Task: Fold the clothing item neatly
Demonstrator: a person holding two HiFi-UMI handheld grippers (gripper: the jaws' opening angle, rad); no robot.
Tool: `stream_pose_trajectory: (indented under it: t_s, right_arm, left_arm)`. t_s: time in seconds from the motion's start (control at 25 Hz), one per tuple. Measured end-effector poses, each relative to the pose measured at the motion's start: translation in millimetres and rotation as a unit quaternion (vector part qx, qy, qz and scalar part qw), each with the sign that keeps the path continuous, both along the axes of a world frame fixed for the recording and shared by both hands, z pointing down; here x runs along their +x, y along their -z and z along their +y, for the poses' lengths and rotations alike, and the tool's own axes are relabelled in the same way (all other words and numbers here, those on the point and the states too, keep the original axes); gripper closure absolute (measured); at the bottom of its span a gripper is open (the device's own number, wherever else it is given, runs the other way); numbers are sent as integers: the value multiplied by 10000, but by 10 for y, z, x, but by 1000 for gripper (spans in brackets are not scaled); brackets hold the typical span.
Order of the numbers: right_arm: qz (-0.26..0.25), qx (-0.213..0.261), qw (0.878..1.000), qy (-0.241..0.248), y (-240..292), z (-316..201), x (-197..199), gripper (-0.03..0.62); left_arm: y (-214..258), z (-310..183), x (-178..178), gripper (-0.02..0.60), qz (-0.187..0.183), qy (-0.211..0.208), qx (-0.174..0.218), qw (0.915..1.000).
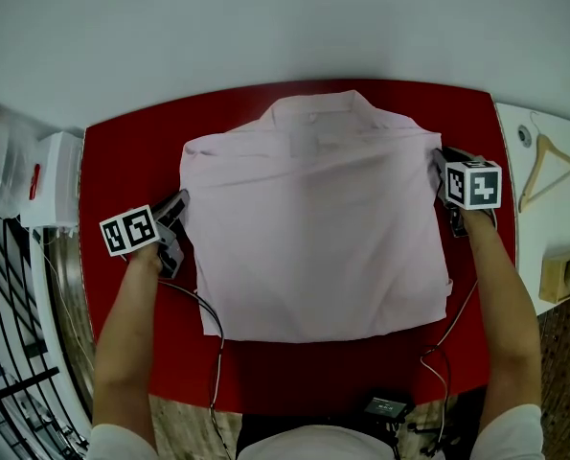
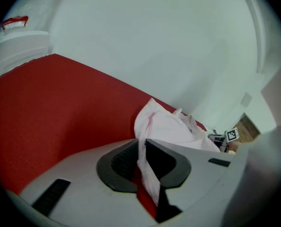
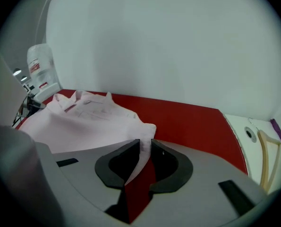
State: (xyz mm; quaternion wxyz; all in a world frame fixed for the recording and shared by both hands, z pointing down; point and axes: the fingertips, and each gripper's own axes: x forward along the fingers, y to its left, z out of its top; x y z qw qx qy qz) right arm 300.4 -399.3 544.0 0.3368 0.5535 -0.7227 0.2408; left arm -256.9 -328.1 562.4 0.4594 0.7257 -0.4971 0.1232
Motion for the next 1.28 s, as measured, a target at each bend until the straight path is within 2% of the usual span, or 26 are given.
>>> stream_pose_trajectory:
  t_s: [0.04,0.08,0.12,0.16,0.24,0.28,0.32,0.36,0.44,0.52,0.56,0.64,0.76,0.84,0.88,0.92,1.04,1.08,1.12,1.28]
  right_arm:
    - [23,-54,9999,156,-16,20,-29,537]
    - [48,-63,9996,280,-7,35,-44,502]
    - [109,-4,9992,389,36,41,-46,460]
    - [233,114,9984,509,112,39,-40,444]
    - [702,466,9927,865,320,15,-47,442]
    - [1008,662,9861,1142,425,-4,-89,444]
    - [1287,826,9769,1495,510,-20,-177,444]
    - [1473,922,9664,1895,563,-25,-316,444]
    - [1549,895,9468,2677,553,-1,-700,444]
    - [1476,670,9307,3279,406,38,-1100,444]
    - [1458,523,9245,3482,302,53,-1267,444]
    - [1522,220,9147,3738,87,72,-1491,444]
    - [1663,-89,9083,3837,-122,68,-1578,448]
    - [1564,-213,9139,3740,-146,64,-1581,484]
    - [1545,-231,9158,3700,-140,66,-1579,512]
    - [1578,-197,9158,3689,-125,66,-1575,553]
    - [1709,74,9138,3683,-45,31,-1569,560]
    - [1718,174,9155,3633,-10,4,-1568,562]
    - [1724,276,9178,3566,27,-31,-1567,562]
    - [1839,530,9284,3185,92,-188,-1477,566]
  left_arm:
    - [13,8,15,538,62,-45,2,10000]
    - [47,15,19,510,92,-86,38,9999]
    - [104,19,12,456,66,-130,114,9998]
    - [182,18,-9,419,-26,-183,232,9996]
    - [385,-14,-77,411,-452,-358,598,9965]
    - [501,-46,-107,411,-821,-526,845,9916]
    - [621,-86,-104,411,-1287,-785,1132,9821]
    - [732,-129,-46,411,-1794,-1148,1443,9663]
    - [858,-208,257,411,-2596,-2102,1955,9221]
    - [777,-263,683,411,-2958,-3082,2107,8793]
    - [677,-287,868,411,-3048,-3489,2052,8621]
    - [440,-339,1120,411,-3155,-4070,1793,8383]
    - [183,-420,1265,412,-3311,-4507,1423,8167]
    - [106,-465,1264,423,-3414,-4575,1270,8112]
    - [99,-493,1251,498,-3451,-4517,1239,8133]
    - [108,-523,1234,569,-3462,-4399,1227,8195]
    - [181,-635,1193,572,-3328,-3888,1293,8493]
    - [212,-674,1178,572,-3313,-3729,1350,8561]
    - [242,-709,1158,572,-3346,-3597,1418,8594]
    - [250,-807,1064,572,-3675,-3257,1623,8559]
